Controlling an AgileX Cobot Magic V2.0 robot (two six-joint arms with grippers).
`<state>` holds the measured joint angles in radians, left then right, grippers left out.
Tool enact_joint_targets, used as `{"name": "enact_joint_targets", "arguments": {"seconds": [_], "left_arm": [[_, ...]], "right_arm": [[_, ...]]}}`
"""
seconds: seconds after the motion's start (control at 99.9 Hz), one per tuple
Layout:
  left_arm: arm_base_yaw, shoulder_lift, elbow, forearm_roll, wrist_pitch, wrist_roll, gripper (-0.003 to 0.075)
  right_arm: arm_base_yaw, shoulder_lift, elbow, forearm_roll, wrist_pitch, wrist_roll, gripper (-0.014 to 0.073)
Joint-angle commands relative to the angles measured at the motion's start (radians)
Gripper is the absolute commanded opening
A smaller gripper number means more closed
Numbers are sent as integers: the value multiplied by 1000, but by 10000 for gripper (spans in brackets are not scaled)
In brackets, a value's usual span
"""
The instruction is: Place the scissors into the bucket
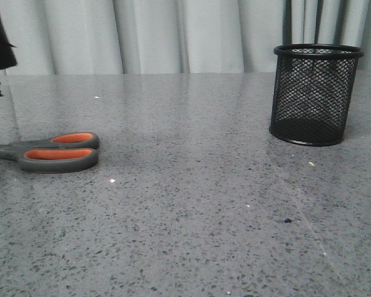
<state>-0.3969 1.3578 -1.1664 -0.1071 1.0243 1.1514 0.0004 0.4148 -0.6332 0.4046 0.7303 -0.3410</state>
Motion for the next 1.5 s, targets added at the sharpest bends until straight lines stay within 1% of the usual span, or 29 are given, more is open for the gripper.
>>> {"name": "enact_joint_targets", "arguments": {"seconds": [0.0,0.13,0.34,0.49,0.59,0.69,0.821,0.951,1.001,1.051,1.221,1.321,1.491], "left_arm": [[-9,23,-55,-6,-18,38,377],[-9,82,-65,-13,-22,104,377],[-9,153,-73,-13,-57,105,377],[-9,194,-73,-39,-17,105,377],[-9,210,-73,-9,-16,105,377],[-9,218,-73,62,-23,142,377],[-9,218,-74,62,-61,142,377],[-9,215,-83,39,-1,37,377],[-9,215,-86,34,31,16,377],[-9,215,-91,27,82,14,377],[-9,216,-93,34,147,14,377],[-9,218,-93,63,152,18,377],[-9,223,-93,61,94,22,377]], "right_arm": [[1,15,-35,6,-76,-11,508],[26,15,-35,6,-76,-11,508],[40,15,-35,6,-81,-11,508],[40,15,-35,6,-96,-11,508],[40,15,-35,6,-106,-11,508],[40,15,-35,6,-115,-11,508],[40,15,-35,6,-132,-11,508],[40,15,-35,6,-153,-11,508],[40,15,-33,6,-160,-11,508],[40,15,-33,6,-167,-11,508],[40,16,-31,6,-186,-11,508],[40,16,-31,6,-185,-11,508],[40,16,-31,6,-185,-11,508]]}}
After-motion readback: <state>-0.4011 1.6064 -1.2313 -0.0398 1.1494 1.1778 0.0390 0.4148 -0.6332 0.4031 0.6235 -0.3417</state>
